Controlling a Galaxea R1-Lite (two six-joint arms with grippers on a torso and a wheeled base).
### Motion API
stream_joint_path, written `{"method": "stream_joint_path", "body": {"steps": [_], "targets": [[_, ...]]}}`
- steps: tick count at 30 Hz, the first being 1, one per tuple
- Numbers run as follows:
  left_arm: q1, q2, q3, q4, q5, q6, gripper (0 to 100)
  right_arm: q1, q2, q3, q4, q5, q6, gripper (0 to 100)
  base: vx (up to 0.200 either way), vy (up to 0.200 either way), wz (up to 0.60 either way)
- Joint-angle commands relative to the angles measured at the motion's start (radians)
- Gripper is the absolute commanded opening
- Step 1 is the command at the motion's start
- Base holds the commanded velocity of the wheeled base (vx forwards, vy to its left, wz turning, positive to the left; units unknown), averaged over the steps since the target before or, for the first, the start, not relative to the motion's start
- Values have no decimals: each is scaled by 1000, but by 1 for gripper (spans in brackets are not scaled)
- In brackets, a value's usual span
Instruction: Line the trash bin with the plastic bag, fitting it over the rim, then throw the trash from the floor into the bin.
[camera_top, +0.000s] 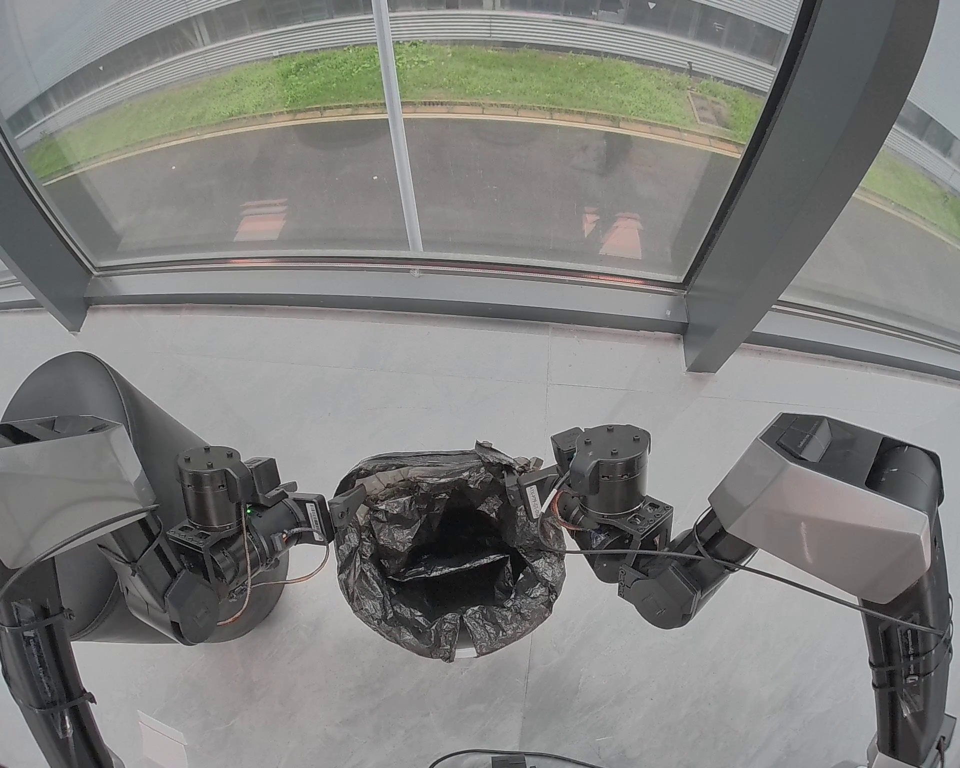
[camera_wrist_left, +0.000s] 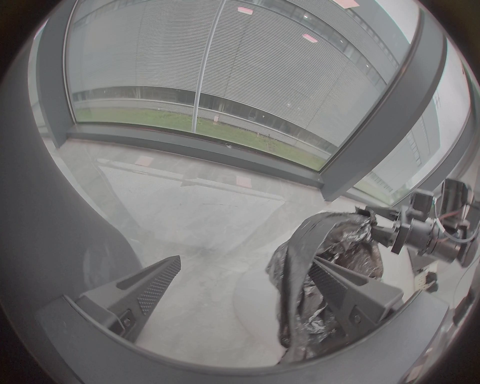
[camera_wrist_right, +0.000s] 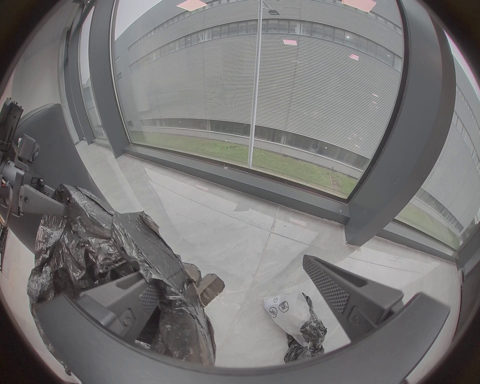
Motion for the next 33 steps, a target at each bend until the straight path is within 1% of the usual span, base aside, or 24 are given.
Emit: {"method": "stream_joint_path", "body": {"steps": [1, 5, 11, 15, 20, 27, 33], "targets": [[6, 21, 18, -17, 24, 40, 100, 1, 4, 0, -1, 1, 0, 100, 0, 0, 0], [8, 66, 12, -41, 55, 71, 100, 1, 7, 0, -1, 1, 0, 100, 0, 0, 0], [12, 152, -12, -104, 67, 109, 100, -1, 10, -2, -1, 1, 0, 100, 0, 0, 0], [17, 173, -23, -124, 91, 111, 100, -5, 13, -3, -1, 2, 0, 100, 0, 0, 0], [32, 175, -26, -124, 91, 111, 100, -13, 24, -6, -2, 2, 0, 100, 0, 0, 0], [52, 193, -23, -129, 85, 94, 100, -13, 25, -6, -5, 1, 0, 100, 0, 0, 0], [55, 210, -23, -129, 78, 38, 100, -16, 30, -6, -5, 1, 0, 100, 0, 0, 0]]}}
